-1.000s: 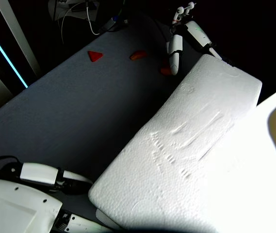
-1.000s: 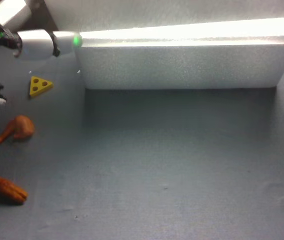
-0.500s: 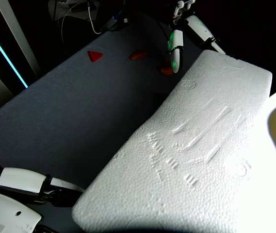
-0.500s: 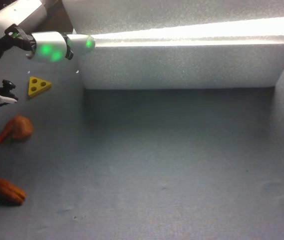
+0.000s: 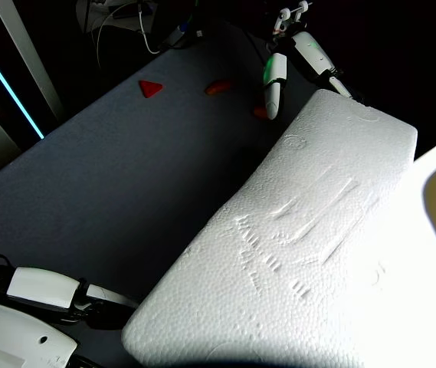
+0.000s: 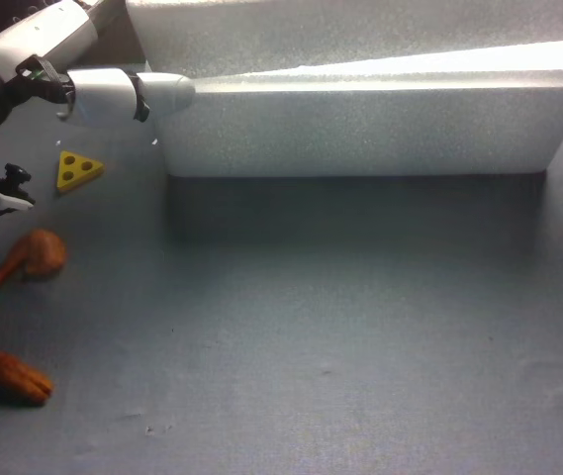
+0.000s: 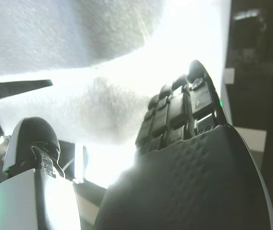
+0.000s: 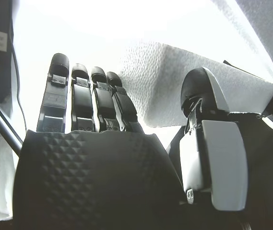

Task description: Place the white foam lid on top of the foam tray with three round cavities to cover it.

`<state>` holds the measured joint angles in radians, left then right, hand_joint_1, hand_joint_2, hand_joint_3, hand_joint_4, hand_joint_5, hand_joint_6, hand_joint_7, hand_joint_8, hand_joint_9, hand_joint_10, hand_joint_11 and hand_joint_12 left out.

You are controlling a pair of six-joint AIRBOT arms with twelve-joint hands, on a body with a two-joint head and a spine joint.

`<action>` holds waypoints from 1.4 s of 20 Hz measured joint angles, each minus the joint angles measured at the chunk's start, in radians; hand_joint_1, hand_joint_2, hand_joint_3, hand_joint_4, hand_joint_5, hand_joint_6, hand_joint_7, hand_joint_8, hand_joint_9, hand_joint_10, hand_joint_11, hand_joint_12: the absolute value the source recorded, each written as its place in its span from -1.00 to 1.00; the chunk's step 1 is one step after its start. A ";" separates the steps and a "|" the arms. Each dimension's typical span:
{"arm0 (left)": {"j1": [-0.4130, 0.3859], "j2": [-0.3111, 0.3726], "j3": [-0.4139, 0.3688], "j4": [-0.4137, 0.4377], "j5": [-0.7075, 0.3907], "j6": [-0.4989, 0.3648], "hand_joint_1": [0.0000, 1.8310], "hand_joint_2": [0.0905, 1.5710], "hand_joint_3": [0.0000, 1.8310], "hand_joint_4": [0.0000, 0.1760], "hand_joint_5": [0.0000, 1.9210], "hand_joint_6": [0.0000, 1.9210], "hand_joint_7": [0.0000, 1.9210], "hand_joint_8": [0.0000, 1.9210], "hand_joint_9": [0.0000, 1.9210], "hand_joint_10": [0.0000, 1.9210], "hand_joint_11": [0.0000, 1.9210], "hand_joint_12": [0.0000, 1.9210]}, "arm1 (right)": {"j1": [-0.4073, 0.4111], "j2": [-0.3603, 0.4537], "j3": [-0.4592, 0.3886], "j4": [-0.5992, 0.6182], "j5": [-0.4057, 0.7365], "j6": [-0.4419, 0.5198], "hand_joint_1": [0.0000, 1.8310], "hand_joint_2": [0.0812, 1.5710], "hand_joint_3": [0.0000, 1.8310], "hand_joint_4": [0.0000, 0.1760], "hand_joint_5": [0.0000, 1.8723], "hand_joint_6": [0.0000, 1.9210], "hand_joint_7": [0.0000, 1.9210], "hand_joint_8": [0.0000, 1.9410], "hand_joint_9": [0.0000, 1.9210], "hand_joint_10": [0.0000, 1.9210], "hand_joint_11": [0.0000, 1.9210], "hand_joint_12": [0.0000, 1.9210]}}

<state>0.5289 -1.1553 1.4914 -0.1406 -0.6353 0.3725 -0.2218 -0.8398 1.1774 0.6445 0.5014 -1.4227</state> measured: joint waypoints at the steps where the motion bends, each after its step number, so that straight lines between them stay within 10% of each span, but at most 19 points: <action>1: 0.000 0.000 0.000 -0.003 0.000 0.000 -0.44 0.24 -1.00 -0.74 -1.00 -1.00 -1.00 -1.00 -1.00 -1.00 -1.00 -0.75 | 0.000 -0.005 0.005 0.006 -0.007 -0.005 -0.60 0.49 -1.00 -1.00 -1.00 -1.00 -1.00 -1.00 -1.00 -1.00 -0.96 -0.98; 11: 0.010 0.017 -0.009 -0.018 -0.003 0.017 -0.46 0.24 -1.00 -0.69 -1.00 -1.00 -1.00 -1.00 -1.00 -1.00 -1.00 -0.55 | -0.020 -0.042 0.021 0.066 -0.032 -0.065 -0.64 0.46 -1.00 -1.00 -1.00 -1.00 -1.00 -1.00 -1.00 -1.00 -1.00 -0.63; 18: 0.023 0.026 -0.015 -0.035 -0.004 0.035 -0.49 0.26 -1.00 -0.94 -1.00 -1.00 -1.00 -1.00 -1.00 -1.00 -1.00 -0.20 | -0.040 -0.056 0.026 0.080 -0.036 -0.065 -0.59 0.52 -1.00 -1.00 -1.00 -1.00 -1.00 -1.00 -1.00 -1.00 -0.99 -1.00; 21: 0.024 0.025 -0.014 -0.033 0.016 0.043 -0.48 0.26 -1.00 -0.73 -1.00 -1.00 -1.00 -1.00 -1.00 -1.00 -1.00 -0.48 | -0.041 -0.058 0.029 0.083 -0.042 -0.064 -0.60 0.50 -1.00 -1.00 -1.00 -1.00 -1.00 -1.00 -1.00 -1.00 -1.00 -1.00; 28: 0.023 0.002 0.006 -0.022 0.024 0.044 -0.48 0.22 -1.00 -0.42 -1.00 -1.00 -1.00 -1.00 -1.00 -1.00 -1.00 -0.01 | -0.051 -0.047 0.029 0.087 -0.035 -0.064 -0.56 0.48 -1.00 -1.00 -1.00 -1.00 -1.00 -1.00 -1.00 -1.00 -1.00 -1.00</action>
<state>0.5514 -1.1530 1.4975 -0.1623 -0.6117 0.4168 -0.2726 -0.8864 1.2060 0.7311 0.4660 -1.4872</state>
